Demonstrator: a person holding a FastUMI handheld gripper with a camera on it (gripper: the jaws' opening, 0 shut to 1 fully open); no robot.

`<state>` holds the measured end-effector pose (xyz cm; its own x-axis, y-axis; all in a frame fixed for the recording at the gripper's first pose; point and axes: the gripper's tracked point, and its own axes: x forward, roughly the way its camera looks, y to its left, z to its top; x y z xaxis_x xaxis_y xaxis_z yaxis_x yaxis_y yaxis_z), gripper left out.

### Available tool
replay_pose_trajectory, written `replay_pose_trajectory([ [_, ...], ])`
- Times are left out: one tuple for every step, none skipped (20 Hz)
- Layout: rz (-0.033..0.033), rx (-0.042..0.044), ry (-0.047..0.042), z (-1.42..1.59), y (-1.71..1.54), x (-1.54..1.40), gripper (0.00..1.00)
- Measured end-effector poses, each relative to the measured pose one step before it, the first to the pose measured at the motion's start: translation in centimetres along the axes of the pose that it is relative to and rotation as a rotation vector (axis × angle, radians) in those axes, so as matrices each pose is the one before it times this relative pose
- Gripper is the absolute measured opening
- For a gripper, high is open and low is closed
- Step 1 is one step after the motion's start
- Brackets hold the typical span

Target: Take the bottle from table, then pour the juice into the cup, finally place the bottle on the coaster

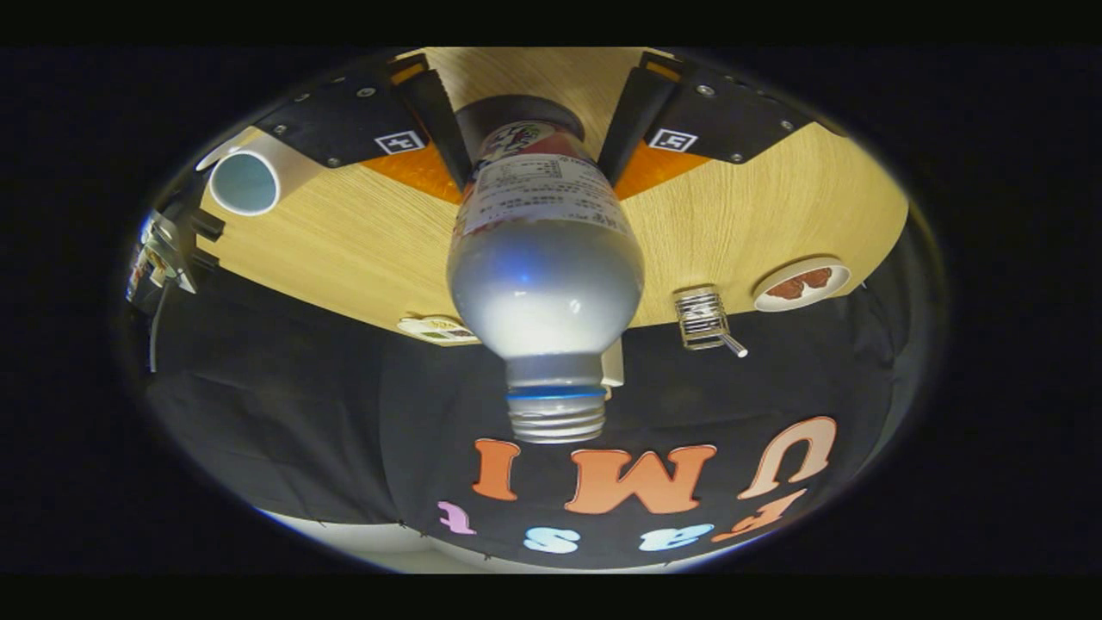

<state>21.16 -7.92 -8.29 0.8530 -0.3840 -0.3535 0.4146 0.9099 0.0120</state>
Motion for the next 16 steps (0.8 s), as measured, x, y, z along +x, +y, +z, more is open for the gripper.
replay_pose_trajectory([
  [-0.00824,-0.00319,0.00375,-0.320,-0.197,0.066,0.80],
  [-0.00362,-0.00224,-0.00249,0.051,-0.115,-0.044,0.80],
  [-0.00191,0.00047,-0.00045,-0.152,-0.063,0.028,0.81],
  [0.00245,0.00088,0.00087,0.113,0.069,-0.002,0.82],
  [0.00163,-0.00145,0.00169,-0.026,0.014,-0.037,0.82],
  [0.00722,-0.00362,-0.00056,-0.059,0.121,-0.034,0.82],
  [0.00659,-0.00265,-0.00367,0.081,0.129,-0.048,0.83],
  [0.00531,-0.00215,-0.00684,0.134,0.028,-0.021,0.84],
  [-0.00343,-0.00565,-0.00636,0.045,-0.071,-0.018,0.90],
  [-0.00525,-0.00677,-0.00164,-0.033,-0.207,-0.051,0.94],
  [0.00134,-0.00465,-0.00084,-0.039,-0.049,0.025,0.97],
  [0.00693,-0.00239,0.00353,-0.131,0.078,-0.062,0.97],
  [0.00494,-0.00100,0.00506,-0.079,0.111,-0.132,0.98],
  [0.00629,-0.00270,-0.00158,-0.053,0.031,-0.054,0.98],
  [0.00387,-0.00546,-0.00194,-0.054,0.143,-0.186,0.98],
  [-0.00059,-0.00900,-0.00043,-0.154,-0.091,-0.226,0.98],
])
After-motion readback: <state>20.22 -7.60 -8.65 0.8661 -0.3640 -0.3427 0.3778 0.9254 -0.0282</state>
